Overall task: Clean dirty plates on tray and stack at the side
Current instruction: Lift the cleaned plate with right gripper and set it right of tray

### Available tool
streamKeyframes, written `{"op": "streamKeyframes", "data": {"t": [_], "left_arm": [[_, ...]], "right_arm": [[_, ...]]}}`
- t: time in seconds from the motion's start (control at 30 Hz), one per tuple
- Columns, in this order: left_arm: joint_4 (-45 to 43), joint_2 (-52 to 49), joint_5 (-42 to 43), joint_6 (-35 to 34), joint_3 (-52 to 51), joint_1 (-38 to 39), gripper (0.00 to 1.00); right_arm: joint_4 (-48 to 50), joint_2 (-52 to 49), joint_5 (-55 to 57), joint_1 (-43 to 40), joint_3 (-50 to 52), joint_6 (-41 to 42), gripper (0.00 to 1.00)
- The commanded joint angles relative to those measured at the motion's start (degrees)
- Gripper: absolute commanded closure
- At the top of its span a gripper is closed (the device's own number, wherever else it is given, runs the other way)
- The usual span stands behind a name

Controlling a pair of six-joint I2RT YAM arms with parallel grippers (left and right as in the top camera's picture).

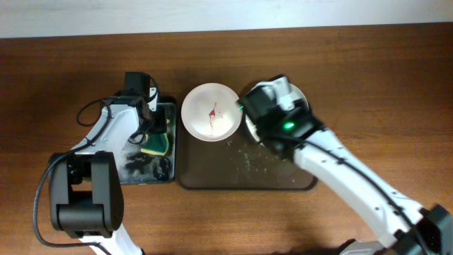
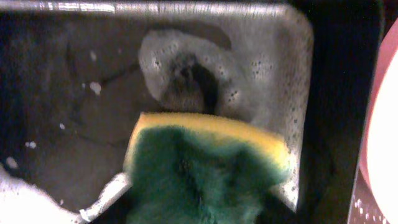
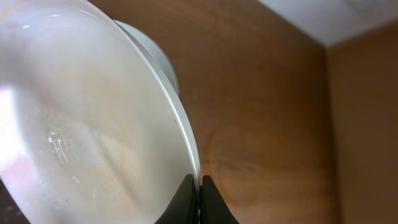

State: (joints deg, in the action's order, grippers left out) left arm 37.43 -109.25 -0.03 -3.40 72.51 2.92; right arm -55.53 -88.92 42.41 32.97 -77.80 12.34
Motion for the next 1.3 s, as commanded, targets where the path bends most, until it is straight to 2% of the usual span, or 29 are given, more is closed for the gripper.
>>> {"op": "streamKeyframes", "data": {"t": [0.0,0.17,0.23,0.33,0.43,0.53,0.57,0.7,0.73,0.83,0.87,0.97,1.03,1.1,1.2,1.27], "left_arm": [[5.03,0.20,0.24,0.22,0.98,-0.42,0.20],[9.16,0.20,0.26,0.22,-0.15,-0.42,0.19],[9.16,0.20,0.26,0.22,-1.42,-0.42,0.12],[9.16,0.20,1.38,0.22,-3.21,-0.42,0.16],[9.16,0.20,1.33,0.24,-4.20,-0.35,0.31],[9.14,0.20,1.33,0.22,-4.24,-0.35,0.55],[9.07,0.20,1.33,0.24,-4.24,-0.35,0.68],[8.52,0.20,1.33,0.22,-4.24,-0.35,0.97],[8.50,0.20,1.33,0.22,-4.24,-0.35,1.00],[8.46,0.20,1.33,0.22,-4.24,-0.35,1.00],[8.48,0.20,1.33,0.24,-4.24,-0.35,0.93],[8.41,0.20,1.33,0.24,-4.24,-0.35,0.52],[8.33,0.20,1.33,0.24,-4.24,-0.35,0.51],[8.26,0.20,1.33,0.22,-4.24,-0.35,0.47],[8.24,0.22,1.27,0.26,-4.15,-0.35,0.43],[9.51,0.35,1.27,0.26,-2.62,-0.35,0.35]], "right_arm": [[0.35,4.90,-9.20,-8.61,-2.05,1.92,0.96],[-0.48,6.49,-18.03,-22.32,-2.05,1.92,0.96],[-1.09,6.08,-21.42,-28.22,-2.03,1.95,0.96],[-1.14,5.05,-27.85,-37.64,-2.03,1.92,0.96],[-1.05,3.37,-33.18,-45.79,-2.03,1.90,0.96],[-1.29,1.07,-36.41,-51.04,-2.01,1.90,0.96],[-1.25,-0.35,-37.79,-52.83,-2.01,1.90,0.96],[-1.11,-4.83,-37.90,-55.80,-2.01,1.90,0.96],[-0.90,-6.29,-37.92,-56.41,-2.01,1.90,0.96],[-0.59,-10.12,-37.92,-57.18,-2.01,1.88,0.96],[-0.46,-10.88,-37.94,-57.16,-2.01,1.88,0.96],[0.59,-11.98,-38.88,-57.09,-2.01,1.86,0.94],[1.11,-11.96,-39.91,-57.09,-2.01,1.86,0.85],[1.31,-11.96,-42.18,-57.09,-2.01,1.29,0.80],[1.44,-11.96,-49.53,-56.92,-2.03,-2.23,0.70],[1.53,-11.96,-57.07,-56.37,-2.03,-5.44,0.59]]}}
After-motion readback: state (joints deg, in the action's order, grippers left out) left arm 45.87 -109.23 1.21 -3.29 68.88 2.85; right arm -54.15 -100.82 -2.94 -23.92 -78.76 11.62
